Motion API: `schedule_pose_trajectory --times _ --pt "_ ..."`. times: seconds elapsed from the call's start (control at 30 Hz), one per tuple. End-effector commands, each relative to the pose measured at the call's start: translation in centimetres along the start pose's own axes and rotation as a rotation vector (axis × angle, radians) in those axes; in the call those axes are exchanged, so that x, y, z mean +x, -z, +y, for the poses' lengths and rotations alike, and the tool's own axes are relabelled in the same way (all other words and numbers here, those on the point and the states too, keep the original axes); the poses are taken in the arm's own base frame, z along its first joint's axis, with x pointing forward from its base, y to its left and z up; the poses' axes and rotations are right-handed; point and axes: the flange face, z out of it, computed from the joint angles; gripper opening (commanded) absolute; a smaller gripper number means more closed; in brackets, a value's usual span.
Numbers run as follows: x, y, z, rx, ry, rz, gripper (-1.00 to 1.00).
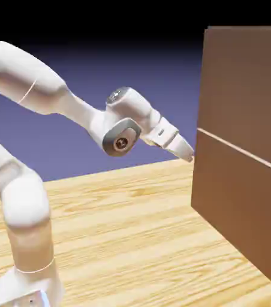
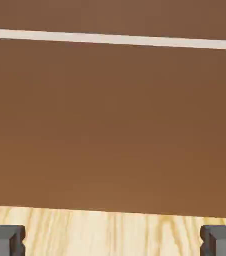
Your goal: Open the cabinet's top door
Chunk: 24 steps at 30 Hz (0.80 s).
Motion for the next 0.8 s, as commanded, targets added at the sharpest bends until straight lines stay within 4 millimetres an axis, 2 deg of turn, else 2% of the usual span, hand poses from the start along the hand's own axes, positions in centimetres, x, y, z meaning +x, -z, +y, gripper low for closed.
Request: schedule_pose_trajectory --times 0.0,0.2,0.37,0.57,0.77 --pt "0.6 0.6 -0.8 0.021 0.005 0.016 0.0" --pt "3.9 4.4 -4.5 0.147 0.025 0.112 0.0" --pt "6.5 7.6 -6.6 0.246 0.033 0.188 0.0" --pt "9.6 11.0 -7.8 0.356 0.033 0.272 0.0" --pt "12.6 13.6 -7.6 0.45 0.026 0.348 0.0"
